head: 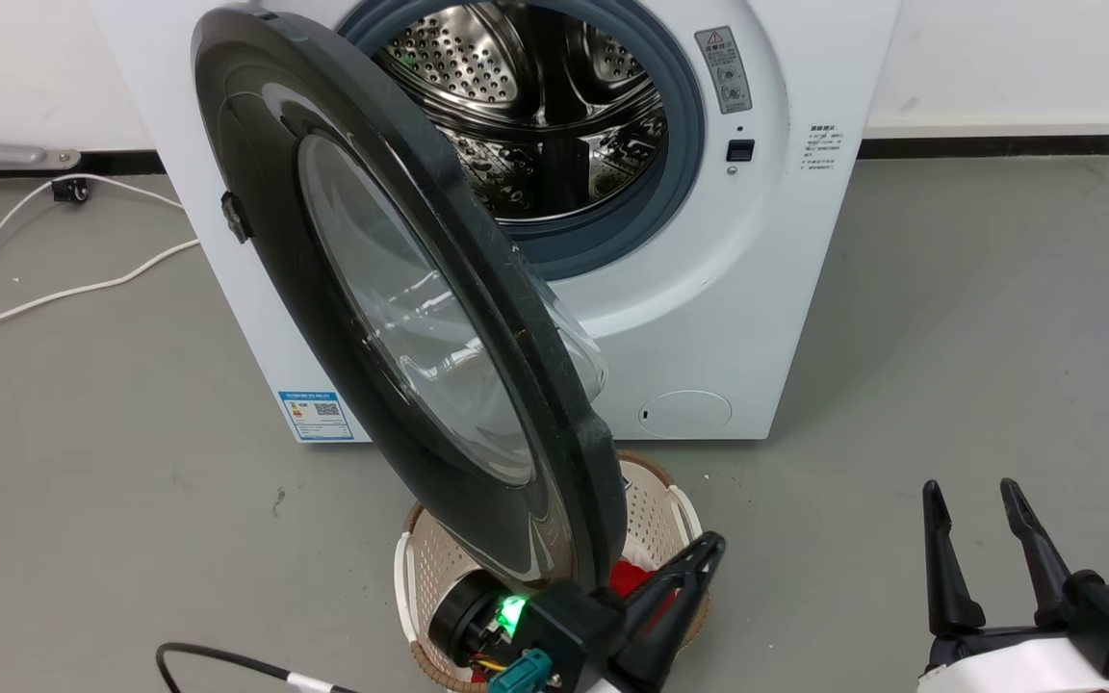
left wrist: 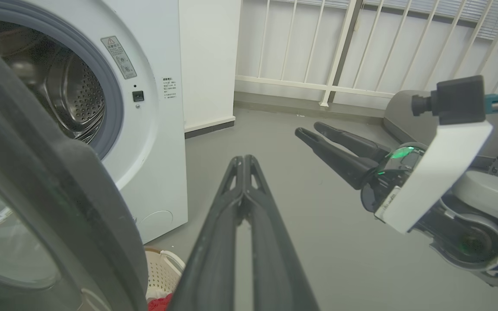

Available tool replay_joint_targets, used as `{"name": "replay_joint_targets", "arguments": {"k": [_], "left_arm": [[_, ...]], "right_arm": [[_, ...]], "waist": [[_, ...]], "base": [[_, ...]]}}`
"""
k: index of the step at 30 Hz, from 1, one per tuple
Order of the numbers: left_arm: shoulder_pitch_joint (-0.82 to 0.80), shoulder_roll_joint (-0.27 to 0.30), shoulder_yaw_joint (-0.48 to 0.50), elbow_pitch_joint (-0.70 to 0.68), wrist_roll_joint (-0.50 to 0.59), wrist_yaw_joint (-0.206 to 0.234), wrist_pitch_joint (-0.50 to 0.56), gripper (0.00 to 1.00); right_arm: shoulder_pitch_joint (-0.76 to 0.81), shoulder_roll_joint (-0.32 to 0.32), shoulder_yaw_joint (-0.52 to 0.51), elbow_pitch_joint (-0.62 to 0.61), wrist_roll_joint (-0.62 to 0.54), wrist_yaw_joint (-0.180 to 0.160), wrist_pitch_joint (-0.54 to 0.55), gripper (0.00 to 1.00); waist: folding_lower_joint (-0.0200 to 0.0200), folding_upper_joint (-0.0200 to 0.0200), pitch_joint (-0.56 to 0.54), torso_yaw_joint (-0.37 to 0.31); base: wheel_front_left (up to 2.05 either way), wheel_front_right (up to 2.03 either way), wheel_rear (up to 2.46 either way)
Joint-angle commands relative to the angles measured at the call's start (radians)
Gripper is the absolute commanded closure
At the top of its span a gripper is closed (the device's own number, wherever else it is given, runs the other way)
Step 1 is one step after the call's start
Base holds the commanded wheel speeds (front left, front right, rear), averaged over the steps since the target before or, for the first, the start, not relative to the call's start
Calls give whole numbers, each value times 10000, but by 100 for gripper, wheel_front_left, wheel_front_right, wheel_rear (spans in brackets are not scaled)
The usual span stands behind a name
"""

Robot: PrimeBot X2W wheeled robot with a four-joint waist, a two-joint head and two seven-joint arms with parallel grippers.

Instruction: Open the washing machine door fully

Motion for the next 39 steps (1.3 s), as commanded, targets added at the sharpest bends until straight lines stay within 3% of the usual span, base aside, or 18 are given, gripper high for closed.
{"name": "replay_joint_targets", "arguments": {"k": [1,8,28,39], "left_arm": [[48,38,102,285,65,123,-151,100],[-646,-226,418,1297,-65,574,-1057,100],[-2138,-375,277,3804,-1395,1600,-1995,100],[-1765,-49,322,3788,-1345,1985,-2348,100]], "right_arm": [[-90,25,49,56,53,-6,9,0],[-175,25,132,218,170,-6,22,0],[-223,25,385,442,371,-6,88,0],[-125,25,470,501,488,-6,100,0]], "waist": [[0,-1,20,-14],[0,-1,80,-71],[0,-1,161,-286],[0,-1,73,-176]], "base": [[0,0,0],[0,0,0],[0,0,0],[0,0,0]]}}
